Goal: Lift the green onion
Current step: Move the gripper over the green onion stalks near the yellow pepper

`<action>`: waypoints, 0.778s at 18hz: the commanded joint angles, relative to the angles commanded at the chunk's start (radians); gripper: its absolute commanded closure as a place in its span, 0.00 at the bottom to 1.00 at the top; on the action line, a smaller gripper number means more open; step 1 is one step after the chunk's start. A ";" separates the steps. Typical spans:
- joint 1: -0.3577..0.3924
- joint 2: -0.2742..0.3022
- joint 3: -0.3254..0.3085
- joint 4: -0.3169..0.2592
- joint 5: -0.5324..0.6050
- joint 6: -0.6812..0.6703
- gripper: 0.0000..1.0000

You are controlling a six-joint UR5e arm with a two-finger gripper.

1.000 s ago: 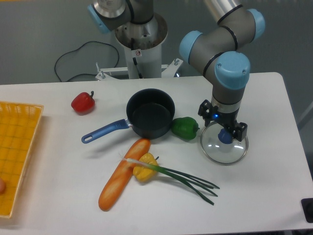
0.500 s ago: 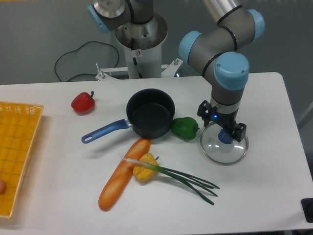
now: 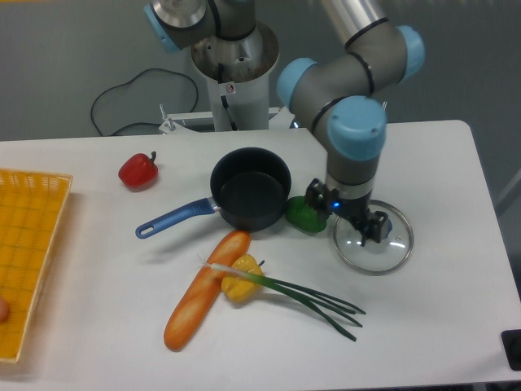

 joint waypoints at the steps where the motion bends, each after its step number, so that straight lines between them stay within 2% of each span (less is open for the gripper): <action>1: -0.009 -0.003 0.000 0.000 0.000 -0.023 0.00; 4: -0.035 -0.020 0.002 0.003 0.002 -0.098 0.00; 7: -0.063 -0.041 0.002 0.012 0.003 -0.103 0.00; 10: -0.075 -0.060 0.005 0.049 0.005 -0.095 0.00; 12: -0.081 -0.086 0.027 0.077 0.006 -0.091 0.00; 14: -0.098 -0.104 0.044 0.077 0.012 -0.091 0.00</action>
